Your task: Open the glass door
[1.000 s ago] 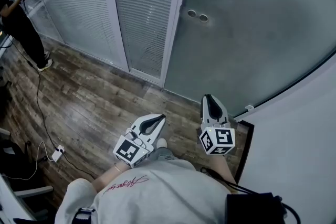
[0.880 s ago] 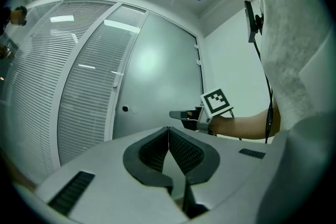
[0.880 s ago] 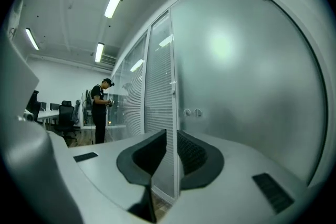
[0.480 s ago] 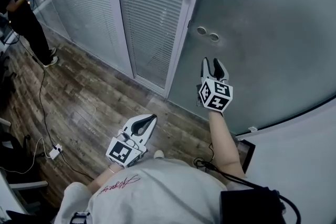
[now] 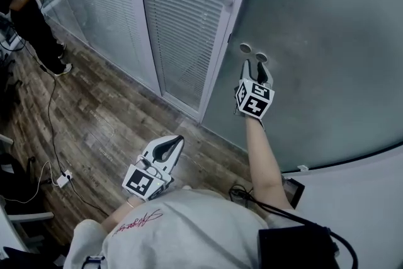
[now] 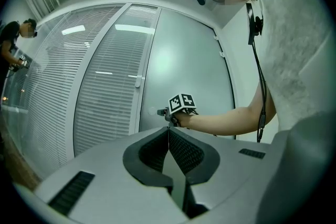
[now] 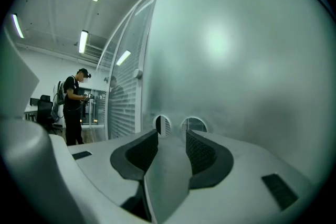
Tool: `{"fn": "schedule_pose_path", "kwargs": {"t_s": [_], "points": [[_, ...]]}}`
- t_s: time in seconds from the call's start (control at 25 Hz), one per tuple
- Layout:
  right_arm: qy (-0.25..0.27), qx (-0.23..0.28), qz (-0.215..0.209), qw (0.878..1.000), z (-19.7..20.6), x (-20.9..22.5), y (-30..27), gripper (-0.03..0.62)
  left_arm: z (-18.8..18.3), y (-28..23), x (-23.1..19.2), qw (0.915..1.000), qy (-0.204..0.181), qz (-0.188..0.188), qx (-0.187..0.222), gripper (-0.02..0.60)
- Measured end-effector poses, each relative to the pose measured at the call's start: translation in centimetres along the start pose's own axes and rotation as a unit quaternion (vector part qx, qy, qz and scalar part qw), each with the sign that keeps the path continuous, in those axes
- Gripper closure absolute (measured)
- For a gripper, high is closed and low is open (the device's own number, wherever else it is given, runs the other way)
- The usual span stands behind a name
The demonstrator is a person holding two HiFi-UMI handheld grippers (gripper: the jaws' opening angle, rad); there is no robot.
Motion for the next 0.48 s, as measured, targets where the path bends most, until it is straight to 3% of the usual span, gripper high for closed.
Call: {"fn": "schedule_pose_path", "kwargs": {"t_s": [0.2, 0.48], "points": [[-0.028, -0.012, 0.021, 0.999, 0.1, 0.6, -3.2, 0.435, -0.2, -0.4, -0.6, 0.9998, -0.011, -0.014, 0.007, 0.565], [-0.004, -0.005, 0.043, 0.999, -0.7, -0.3, -5.2, 0.433, 0.0, -0.9, -1.2, 0.9995, -0.007, -0.029, 0.001, 0.565]]}}
Point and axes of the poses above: the fingertips, and each gripper's own axes: y backward along the fingers, x to its right, z out of its underside, the point moved 10 cm from there along y, backward along the fingers, and after that the axes turned 1 degree about -z, right-handed, at the moved point
